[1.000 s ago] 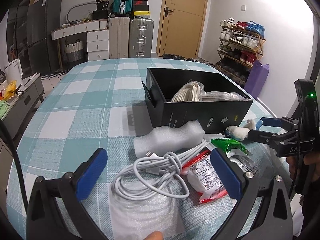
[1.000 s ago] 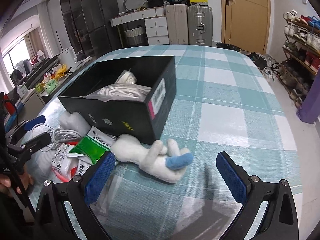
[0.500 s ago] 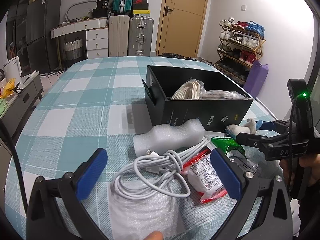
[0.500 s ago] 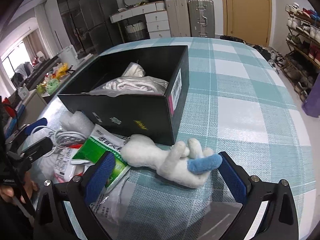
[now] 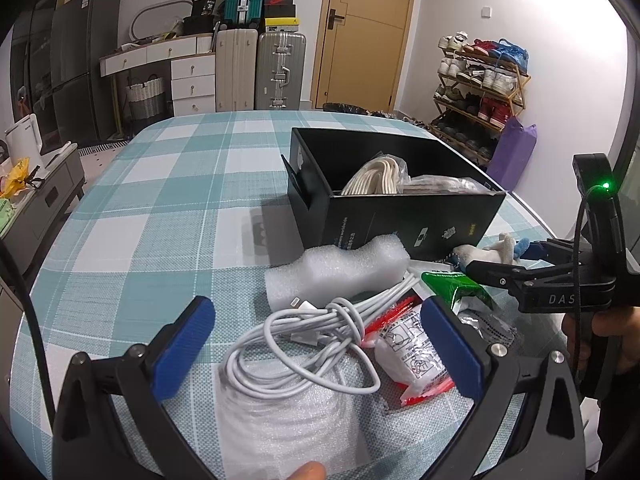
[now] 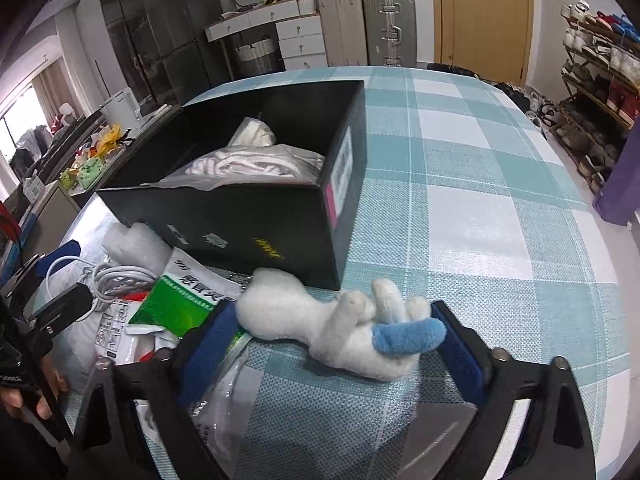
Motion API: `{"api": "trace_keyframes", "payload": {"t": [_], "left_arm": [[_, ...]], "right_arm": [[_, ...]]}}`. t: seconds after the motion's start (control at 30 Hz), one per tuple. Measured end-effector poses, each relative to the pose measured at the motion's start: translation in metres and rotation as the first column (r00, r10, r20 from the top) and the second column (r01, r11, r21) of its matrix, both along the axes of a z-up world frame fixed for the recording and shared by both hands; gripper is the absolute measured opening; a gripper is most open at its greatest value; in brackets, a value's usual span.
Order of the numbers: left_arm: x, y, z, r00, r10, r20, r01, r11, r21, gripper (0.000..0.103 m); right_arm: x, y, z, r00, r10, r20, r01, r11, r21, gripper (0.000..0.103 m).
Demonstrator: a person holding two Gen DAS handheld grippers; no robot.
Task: Organize soft objects
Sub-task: 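Lift the plush toy with the right gripper while the left gripper grasps the white cable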
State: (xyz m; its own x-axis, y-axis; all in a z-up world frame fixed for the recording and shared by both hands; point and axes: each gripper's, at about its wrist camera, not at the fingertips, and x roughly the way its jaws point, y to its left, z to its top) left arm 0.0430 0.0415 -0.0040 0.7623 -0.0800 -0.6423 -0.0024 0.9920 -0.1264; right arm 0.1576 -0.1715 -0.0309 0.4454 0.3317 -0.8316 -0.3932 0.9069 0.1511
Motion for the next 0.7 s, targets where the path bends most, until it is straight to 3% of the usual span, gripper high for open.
{"api": "trace_keyframes", "payload": {"t": [0.43, 0.7], "left_arm": [[0.001, 0.001, -0.004, 1.0, -0.001, -0.014, 0.001, 1.0, 0.001, 0.103], [0.01, 0.005, -0.012, 0.995, 0.031, -0.093, -0.032, 0.999, -0.008, 0.103]], "right_arm": [[-0.006, -0.008, 0.005, 1.0, 0.016, 0.002, -0.016, 0.999, 0.037, 0.081], [-0.013, -0.013, 0.022, 0.999, 0.034, 0.035, -0.036, 0.996, 0.078, 0.081]]}}
